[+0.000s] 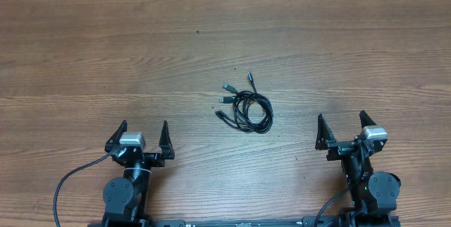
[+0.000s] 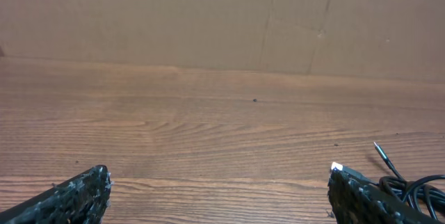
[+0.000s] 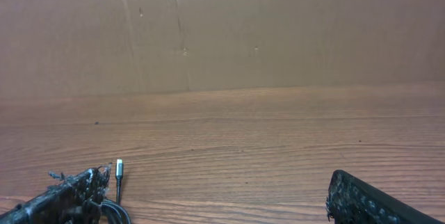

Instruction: Untangle cables

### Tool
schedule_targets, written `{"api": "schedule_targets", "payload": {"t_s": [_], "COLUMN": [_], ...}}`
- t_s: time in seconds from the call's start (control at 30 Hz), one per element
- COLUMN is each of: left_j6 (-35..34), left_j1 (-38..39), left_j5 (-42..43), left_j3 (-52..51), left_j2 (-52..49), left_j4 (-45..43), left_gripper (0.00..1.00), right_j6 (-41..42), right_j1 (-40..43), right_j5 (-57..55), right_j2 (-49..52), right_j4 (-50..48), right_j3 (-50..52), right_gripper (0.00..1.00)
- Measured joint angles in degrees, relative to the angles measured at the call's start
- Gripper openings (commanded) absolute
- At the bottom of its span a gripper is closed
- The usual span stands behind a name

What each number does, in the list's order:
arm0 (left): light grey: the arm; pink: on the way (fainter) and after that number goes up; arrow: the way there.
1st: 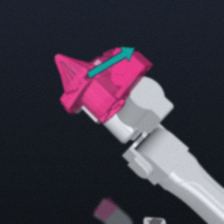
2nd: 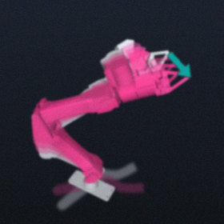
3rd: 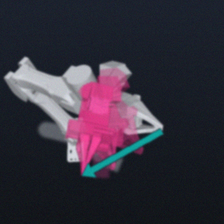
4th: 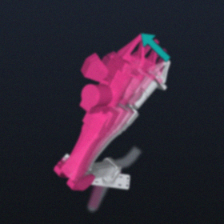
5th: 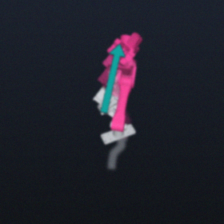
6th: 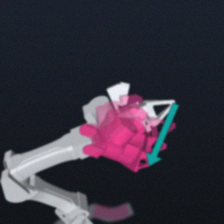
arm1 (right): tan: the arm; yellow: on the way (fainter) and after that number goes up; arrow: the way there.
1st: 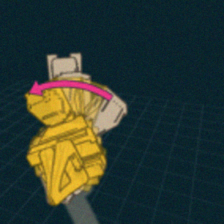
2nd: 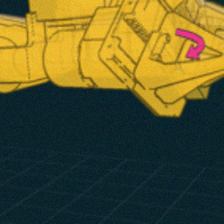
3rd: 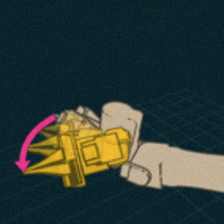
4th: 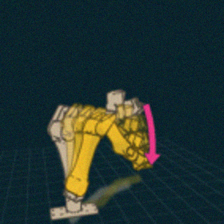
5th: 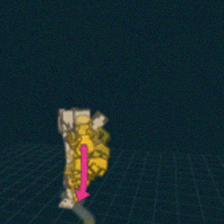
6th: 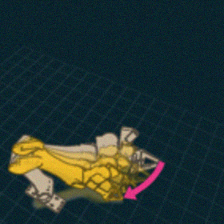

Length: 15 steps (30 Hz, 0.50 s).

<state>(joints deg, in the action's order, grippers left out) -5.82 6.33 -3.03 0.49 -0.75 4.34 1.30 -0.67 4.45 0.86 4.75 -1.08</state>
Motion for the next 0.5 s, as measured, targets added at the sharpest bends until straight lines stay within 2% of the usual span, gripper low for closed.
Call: {"api": "schedule_targets", "payload": {"t_s": [0.5], "left_j6": [0.0], "left_j1": [0.0], "left_j5": [0.0], "left_j3": [0.0], "left_j2": [0.0], "left_j4": [0.0], "left_gripper": [1.00], "right_j6": [0.0], "right_j1": [0.0], "right_j5": [0.0], "right_j2": [0.0], "right_j4": [0.0], "right_j3": [0.0], "right_gripper": [1.00]}}
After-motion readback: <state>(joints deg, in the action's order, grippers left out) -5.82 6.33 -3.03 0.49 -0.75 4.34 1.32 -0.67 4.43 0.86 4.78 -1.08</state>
